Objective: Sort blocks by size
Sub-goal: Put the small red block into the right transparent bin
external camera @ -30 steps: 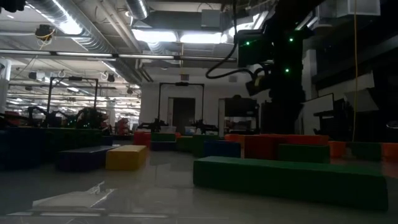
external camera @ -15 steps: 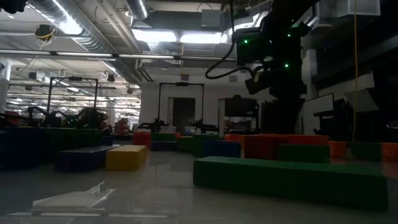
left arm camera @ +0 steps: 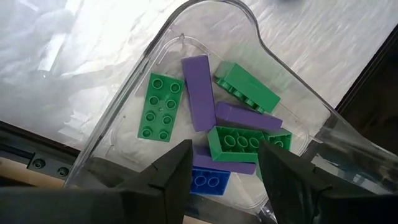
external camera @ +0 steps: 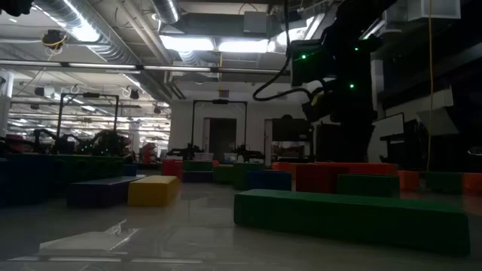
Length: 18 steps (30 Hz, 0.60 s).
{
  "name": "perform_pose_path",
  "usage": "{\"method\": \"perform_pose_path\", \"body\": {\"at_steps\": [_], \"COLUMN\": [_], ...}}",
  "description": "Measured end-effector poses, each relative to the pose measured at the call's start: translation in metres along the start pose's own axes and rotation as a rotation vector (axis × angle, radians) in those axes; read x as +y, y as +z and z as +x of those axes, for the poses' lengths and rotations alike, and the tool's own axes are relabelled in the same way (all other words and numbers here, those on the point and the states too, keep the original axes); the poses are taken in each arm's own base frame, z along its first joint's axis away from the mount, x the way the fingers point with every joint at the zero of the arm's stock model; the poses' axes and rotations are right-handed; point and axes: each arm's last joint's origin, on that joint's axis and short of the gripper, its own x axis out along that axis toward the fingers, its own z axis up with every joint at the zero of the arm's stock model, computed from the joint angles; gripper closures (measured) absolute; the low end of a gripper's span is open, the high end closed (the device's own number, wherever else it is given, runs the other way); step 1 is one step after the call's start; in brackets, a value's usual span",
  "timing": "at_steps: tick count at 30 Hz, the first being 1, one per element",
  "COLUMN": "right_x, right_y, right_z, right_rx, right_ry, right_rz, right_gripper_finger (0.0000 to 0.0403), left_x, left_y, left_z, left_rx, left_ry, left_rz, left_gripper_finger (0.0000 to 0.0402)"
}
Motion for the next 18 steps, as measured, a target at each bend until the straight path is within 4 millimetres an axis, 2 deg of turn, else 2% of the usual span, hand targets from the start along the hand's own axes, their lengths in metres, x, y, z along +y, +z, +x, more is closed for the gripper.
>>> {"method": "perform_pose_path", "body": {"at_steps": [18], "right_x": [0.0006], "right_y": [0.001], "right_z": [0.0015], "right_rx": [-0.01], "right_ry": [0.008], "right_rz": [0.083], "right_gripper_finger": [0.0228], "left_x": [-0.0001], "left_y": [0.0013], "left_z": [-0.0002], "left_rx": [-0.045], "left_ry": [0.003], "left_rz": [0.0], "left_gripper_finger": [0.0231]}}
